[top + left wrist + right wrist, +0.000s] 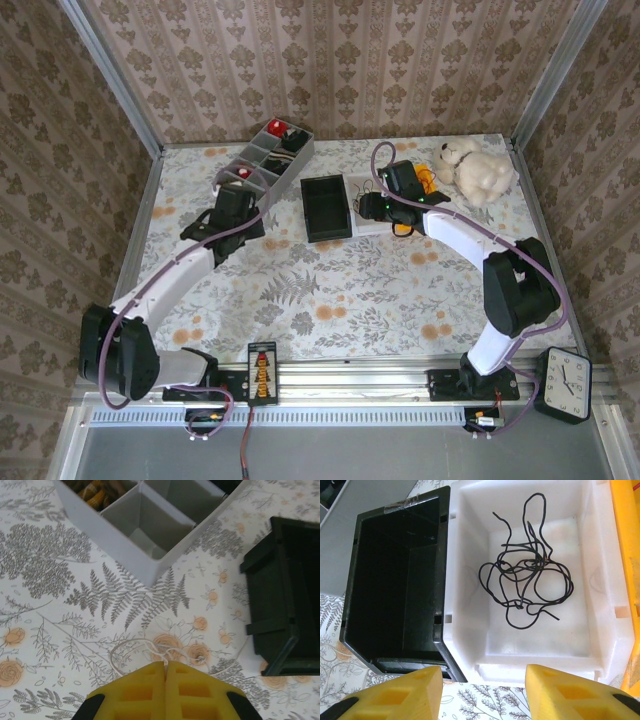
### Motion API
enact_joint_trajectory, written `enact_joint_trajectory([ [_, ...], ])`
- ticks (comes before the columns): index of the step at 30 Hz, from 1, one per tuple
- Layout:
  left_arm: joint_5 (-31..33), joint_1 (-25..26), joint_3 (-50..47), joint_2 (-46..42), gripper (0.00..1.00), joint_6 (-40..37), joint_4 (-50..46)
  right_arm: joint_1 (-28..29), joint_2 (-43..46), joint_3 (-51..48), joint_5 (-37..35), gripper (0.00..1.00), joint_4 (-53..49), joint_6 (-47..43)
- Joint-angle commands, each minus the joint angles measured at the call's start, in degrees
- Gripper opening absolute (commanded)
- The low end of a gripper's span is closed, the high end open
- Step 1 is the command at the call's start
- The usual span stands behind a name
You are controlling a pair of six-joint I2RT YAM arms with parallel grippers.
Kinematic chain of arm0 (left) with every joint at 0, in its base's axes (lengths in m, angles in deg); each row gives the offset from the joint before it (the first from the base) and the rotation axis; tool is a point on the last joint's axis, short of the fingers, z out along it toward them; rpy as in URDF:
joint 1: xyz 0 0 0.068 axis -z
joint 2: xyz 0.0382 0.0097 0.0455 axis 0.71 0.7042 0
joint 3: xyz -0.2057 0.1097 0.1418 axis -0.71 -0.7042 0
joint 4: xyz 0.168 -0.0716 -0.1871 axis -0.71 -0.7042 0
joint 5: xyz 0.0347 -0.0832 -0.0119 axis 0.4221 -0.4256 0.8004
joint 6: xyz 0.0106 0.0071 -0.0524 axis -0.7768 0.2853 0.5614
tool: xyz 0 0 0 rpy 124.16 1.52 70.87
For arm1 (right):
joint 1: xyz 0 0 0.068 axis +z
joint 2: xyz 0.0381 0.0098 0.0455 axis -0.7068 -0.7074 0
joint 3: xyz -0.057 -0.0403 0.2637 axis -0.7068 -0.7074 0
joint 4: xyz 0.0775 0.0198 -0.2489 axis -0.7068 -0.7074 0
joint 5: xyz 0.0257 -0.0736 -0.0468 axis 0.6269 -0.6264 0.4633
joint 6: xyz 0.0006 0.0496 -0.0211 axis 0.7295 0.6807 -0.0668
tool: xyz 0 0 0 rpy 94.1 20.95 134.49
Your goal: Untangle the cables
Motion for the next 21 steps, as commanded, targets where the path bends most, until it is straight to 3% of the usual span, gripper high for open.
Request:
enact_joint_trajectory([
  [1, -2.4, 0.2, 6.6, -2.8, 0.00, -4.0, -0.9, -0.3, 1.9, 0.0, -0.3, 0.48, 0.6, -0.7],
  [4, -4.6, 0.5, 11.9, -3.8, 0.00, -8.4, 0.3, -0.4, 2.2, -0.4, -0.1, 0.48, 0.9, -0.7],
  [9, -18.1, 1.1, 17.1, -6.3, 0.00, -15.1, 6.7, -0.3, 3.4, -1.7, 1.7, 0.48, 2.2, -0.6],
  [13, -26.9, 1.2, 18.3, -7.5, 0.00, -15.1, 11.0, -0.3, 4.5, -2.9, 4.5, 0.48, 3.7, -0.8],
  [18, -33.3, 1.0, 17.0, -8.9, 0.00, -13.7, 16.4, -0.1, 5.0, -3.1, 11.2, 0.48, 5.9, -1.1],
  [21, -36.5, 0.6, 16.9, -9.0, 0.00, -12.4, 19.3, 0.8, 4.8, -2.4, 11.7, 0.48, 5.4, -1.8],
])
